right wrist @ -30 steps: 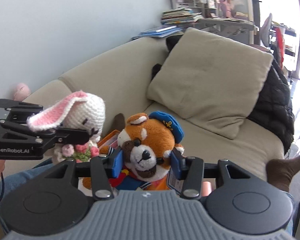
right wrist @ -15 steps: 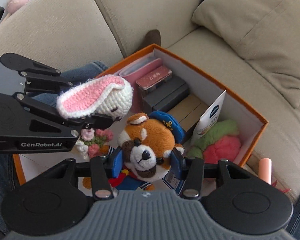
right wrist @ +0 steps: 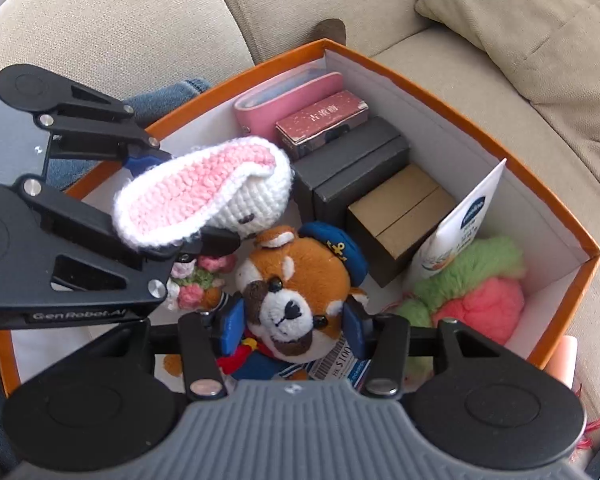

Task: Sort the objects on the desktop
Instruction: 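Lower the bunny and teddy bear into the shoebox and open the left tool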

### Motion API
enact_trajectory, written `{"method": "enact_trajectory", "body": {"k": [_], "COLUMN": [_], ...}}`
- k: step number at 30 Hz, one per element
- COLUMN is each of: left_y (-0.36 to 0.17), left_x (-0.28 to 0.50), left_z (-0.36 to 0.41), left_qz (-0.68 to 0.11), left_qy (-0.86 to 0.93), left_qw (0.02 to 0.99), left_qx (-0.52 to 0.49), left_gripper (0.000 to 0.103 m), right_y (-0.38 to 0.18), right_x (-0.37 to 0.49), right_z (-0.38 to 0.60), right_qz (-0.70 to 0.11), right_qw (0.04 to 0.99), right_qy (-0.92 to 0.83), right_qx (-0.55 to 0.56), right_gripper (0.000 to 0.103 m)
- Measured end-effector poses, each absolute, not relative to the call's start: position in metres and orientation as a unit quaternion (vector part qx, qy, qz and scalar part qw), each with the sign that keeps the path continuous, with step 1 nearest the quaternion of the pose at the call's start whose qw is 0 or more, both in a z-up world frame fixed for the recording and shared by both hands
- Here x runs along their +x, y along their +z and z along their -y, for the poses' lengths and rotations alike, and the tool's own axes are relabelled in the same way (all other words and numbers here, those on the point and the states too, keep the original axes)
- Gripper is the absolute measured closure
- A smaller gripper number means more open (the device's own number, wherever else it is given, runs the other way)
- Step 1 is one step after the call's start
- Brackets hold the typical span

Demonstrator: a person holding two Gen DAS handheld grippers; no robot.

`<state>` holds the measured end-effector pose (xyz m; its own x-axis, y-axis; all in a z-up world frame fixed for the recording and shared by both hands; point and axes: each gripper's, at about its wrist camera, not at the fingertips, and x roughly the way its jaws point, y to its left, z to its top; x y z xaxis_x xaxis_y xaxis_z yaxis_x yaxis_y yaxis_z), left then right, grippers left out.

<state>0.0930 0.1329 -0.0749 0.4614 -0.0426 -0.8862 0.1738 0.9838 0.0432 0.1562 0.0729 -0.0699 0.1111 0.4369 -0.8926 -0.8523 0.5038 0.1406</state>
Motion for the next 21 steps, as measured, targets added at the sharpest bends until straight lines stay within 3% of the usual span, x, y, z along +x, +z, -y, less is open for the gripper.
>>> {"method": "enact_trajectory", "body": {"k": [13, 14, 16, 21], "left_y": [-0.068, -0.068, -0.067, -0.063], "left_x": [0.078, 0.078, 0.078, 0.079], "left_z": [-0.128, -0.128, -0.13, -0.13], "left_qz": [-0.483, -0.482, -0.481, -0.472], "left_qy": [-0.054, -0.053, -0.05, -0.041], "left_qw": [0.869, 0.869, 0.871, 0.876], "left_qx": [0.093, 0.093, 0.084, 0.088], "left_gripper": [0.05, 0.051, 0.067, 0.079], "right_y": [-0.066, -0.065, -0.064, -0.058], "right_x": [0.147, 0.146, 0.144, 0.137], "right_z": [-0.064, -0.063, -0.063, -0.062], "right_qz": [-0.495, -0.494, -0.492, -0.486], "right_qw": [0.714, 0.714, 0.715, 0.715], "right_qy": [0.45, 0.451, 0.45, 0.454], "right_qx": [-0.207, -0.207, -0.207, -0.217], "right_gripper": [0.048, 0.048, 0.048, 0.048]}}
